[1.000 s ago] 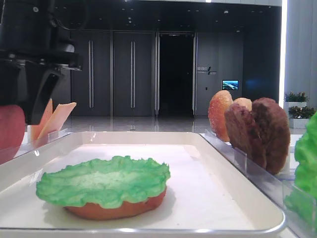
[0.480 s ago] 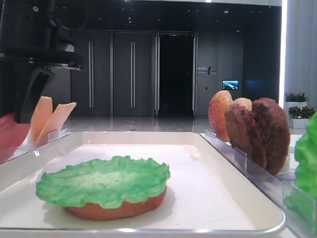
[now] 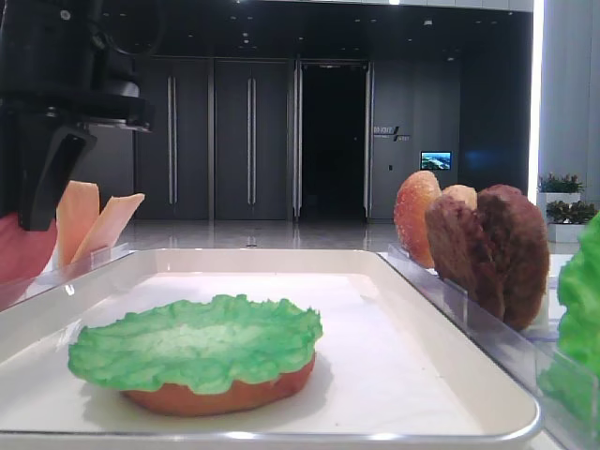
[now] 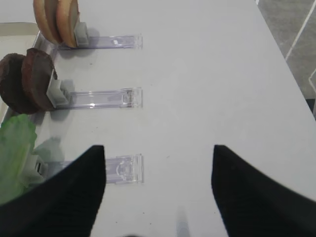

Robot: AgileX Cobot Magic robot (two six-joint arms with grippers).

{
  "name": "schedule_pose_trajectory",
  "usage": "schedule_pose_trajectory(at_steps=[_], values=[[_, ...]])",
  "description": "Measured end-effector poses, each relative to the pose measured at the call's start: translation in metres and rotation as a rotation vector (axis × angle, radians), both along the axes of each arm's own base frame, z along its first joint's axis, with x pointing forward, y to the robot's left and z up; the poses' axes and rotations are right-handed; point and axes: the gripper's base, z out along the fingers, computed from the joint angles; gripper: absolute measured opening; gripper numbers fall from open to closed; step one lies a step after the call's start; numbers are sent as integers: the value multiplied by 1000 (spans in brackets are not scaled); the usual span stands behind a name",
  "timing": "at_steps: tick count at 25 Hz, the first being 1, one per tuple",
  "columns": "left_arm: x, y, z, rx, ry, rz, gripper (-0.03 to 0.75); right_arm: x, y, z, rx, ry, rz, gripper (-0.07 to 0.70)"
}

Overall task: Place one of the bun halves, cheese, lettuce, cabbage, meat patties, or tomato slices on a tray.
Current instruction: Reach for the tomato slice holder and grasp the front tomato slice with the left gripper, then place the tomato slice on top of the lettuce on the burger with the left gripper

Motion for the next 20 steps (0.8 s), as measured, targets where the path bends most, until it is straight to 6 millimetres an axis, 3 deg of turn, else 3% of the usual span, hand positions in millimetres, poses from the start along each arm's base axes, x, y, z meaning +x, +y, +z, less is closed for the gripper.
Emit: schedule_pose_trajectory(at_steps=[9, 20], values=[[-1, 0, 4, -13, -5, -6, 67, 0, 0, 0, 0, 0, 0, 470], [-10, 1, 31, -66, -60, -28, 66, 0, 0, 0, 0, 0, 0, 470]])
